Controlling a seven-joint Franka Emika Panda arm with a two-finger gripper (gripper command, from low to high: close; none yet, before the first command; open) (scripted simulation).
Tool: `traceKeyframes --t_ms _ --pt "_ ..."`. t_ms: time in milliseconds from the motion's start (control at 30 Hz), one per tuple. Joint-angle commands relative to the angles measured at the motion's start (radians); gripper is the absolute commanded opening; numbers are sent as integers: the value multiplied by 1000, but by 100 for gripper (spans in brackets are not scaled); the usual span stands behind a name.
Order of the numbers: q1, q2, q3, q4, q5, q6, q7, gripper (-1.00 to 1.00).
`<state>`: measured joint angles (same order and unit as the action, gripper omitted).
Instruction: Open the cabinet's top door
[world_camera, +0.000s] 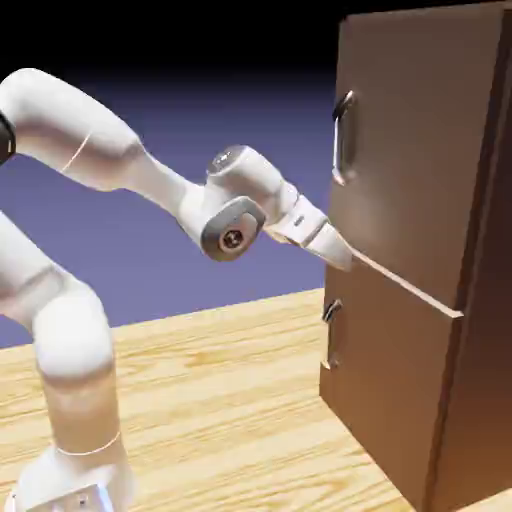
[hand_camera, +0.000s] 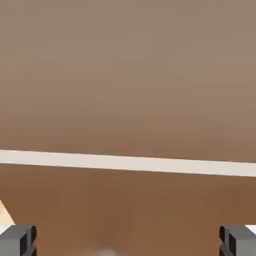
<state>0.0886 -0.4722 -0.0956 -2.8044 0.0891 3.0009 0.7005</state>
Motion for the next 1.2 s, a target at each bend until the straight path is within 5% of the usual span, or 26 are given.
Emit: traceKeyframes --t_ms 0,1167 --pt "8 14 -34 2 41 -25 -8 100" --pt "934 1196 -1249 83 1059 -626 -494 100"
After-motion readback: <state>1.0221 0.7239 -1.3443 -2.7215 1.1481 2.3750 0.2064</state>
